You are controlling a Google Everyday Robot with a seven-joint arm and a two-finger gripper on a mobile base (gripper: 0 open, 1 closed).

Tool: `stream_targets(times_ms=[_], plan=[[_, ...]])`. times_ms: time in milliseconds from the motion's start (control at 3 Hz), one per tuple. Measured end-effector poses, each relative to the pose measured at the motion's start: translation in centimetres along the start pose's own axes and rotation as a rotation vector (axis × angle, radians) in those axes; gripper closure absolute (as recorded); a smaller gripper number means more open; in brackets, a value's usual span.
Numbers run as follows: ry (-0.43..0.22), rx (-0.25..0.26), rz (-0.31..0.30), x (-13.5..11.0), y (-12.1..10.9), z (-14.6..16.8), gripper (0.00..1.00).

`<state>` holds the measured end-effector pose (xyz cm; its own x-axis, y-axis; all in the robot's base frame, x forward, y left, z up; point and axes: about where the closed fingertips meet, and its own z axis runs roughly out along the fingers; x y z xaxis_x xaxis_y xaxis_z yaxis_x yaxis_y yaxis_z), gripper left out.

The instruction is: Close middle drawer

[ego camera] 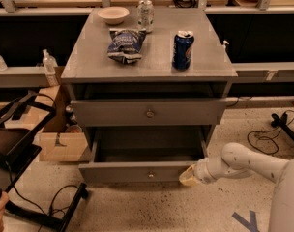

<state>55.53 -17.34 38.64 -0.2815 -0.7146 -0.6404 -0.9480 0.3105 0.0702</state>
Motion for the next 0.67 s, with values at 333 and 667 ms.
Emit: stream_targets(times_ms=[333, 667], plan=[[0.001, -0.002, 0.001, 0.0, 0.3, -0.1, 1.00], [0.002, 0.002, -0.007, -1.0, -3.4, 0.1, 1.00]])
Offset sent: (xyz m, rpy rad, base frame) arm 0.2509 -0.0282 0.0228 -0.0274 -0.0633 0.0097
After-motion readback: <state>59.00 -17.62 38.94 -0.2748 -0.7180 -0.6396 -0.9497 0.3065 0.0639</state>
